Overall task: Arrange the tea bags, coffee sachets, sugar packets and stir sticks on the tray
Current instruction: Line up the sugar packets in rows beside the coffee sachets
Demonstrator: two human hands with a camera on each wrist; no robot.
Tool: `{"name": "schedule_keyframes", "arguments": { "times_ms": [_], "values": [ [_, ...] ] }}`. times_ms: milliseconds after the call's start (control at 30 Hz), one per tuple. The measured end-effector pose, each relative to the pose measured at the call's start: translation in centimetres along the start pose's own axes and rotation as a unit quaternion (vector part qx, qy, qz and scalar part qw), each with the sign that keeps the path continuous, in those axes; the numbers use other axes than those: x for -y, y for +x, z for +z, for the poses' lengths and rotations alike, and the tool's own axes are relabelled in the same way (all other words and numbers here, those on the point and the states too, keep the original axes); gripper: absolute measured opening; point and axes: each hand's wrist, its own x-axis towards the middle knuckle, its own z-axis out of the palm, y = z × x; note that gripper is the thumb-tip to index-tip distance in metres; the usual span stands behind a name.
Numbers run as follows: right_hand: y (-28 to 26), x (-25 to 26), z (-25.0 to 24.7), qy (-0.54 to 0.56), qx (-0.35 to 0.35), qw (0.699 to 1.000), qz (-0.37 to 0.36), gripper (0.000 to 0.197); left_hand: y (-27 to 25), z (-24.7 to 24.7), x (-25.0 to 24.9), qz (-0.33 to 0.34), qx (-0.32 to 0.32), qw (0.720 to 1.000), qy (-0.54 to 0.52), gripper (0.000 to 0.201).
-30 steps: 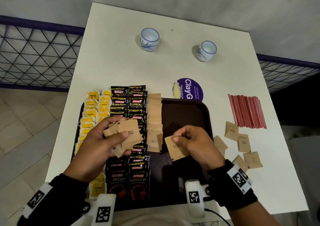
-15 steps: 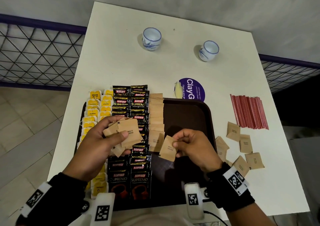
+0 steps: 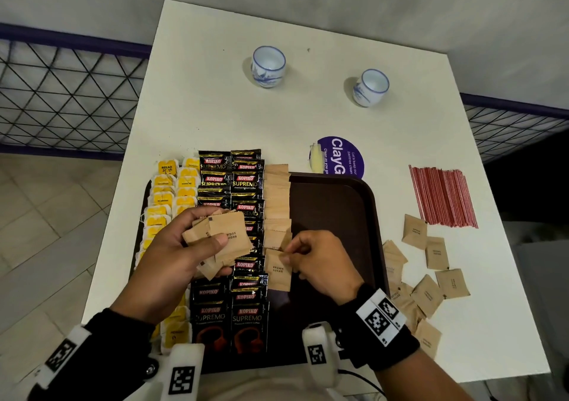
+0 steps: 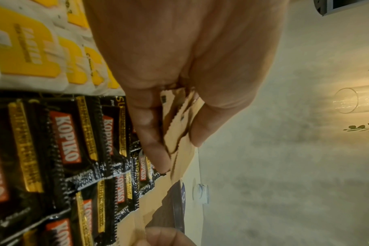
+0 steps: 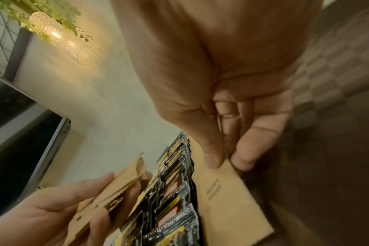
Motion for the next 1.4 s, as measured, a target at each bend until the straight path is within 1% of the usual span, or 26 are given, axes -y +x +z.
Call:
{"name": "schedule_keyframes", "arguments": {
  "times_ms": [167,400,533,700,800,933,1000,1067,1100,1167,1200,1233,1300,1400],
  "values": [
    [0.1,0.3,0.4,-0.022,-0.026,0.999,-0.017,0.015,-0.2,0.2,0.0,-0.004,0.002,1.000,-0.001,0.035],
    [0.5,0.8,0.7,-0.027,-0.049,0.998,-0.022,0.019,-0.3,0.2,0.0,-0.006,0.002,1.000,-0.001,0.035],
    [0.5,1.4,0.3,-0.067,-0.056,0.995,-0.043,0.020,-0.4,0.4,0.2,-0.003,0.002,1.000,0.000,0.035],
    [0.5,1.7,0.3,-0.084,-0.068,0.993,-0.054,0.014,-0.3,0.8,0.4,-0.003,0.004,1.000,0.000,0.036],
    [0.7,1.5,0.4,-0.079,-0.075,0.993,-0.055,0.009,-0.3,1.1,0.4,-0.006,0.013,1.000,0.000,0.037],
    [0.7,1.5,0.2,-0.073,-0.080,0.993,-0.053,0.011,-0.1,1.7,0.3,-0.009,0.023,1.000,-0.005,0.038],
    [0.3,1.9,-0.2,-0.065,-0.103,0.990,-0.070,0.014,0.1,2.0,0.3,-0.008,0.026,1.000,-0.004,0.038],
    [-0.2,2.4,-0.7,-0.011,-0.116,0.987,-0.106,0.018,0.2,2.1,0.3,-0.008,0.028,1.000,0.002,0.038],
    [-0.6,2.8,-0.9,0.035,-0.102,0.986,-0.125,0.024,0.3,2.3,0.3,-0.008,0.031,0.999,0.007,0.038],
    [-1.1,3.7,-1.2,0.105,-0.032,0.981,-0.161,0.042,0.4,2.6,0.2,-0.005,0.040,0.999,0.019,0.037],
    [-1.2,4.0,-1.2,0.107,-0.002,0.978,-0.179,0.049,0.4,2.7,0.2,-0.004,0.044,0.999,0.023,0.036],
    [-1.0,4.1,-1.0,0.091,0.013,0.977,-0.195,0.052,0.4,2.9,0.1,-0.003,0.048,0.999,0.026,0.035],
    [-0.7,4.1,-0.7,0.061,0.004,0.979,-0.195,0.047,0.4,3.3,0.0,0.002,0.059,0.998,0.032,0.033],
    [-0.5,4.0,-0.7,0.095,-0.013,0.985,-0.144,0.027,0.4,3.6,0.1,0.006,0.070,0.996,0.045,0.041]
  ]
}}
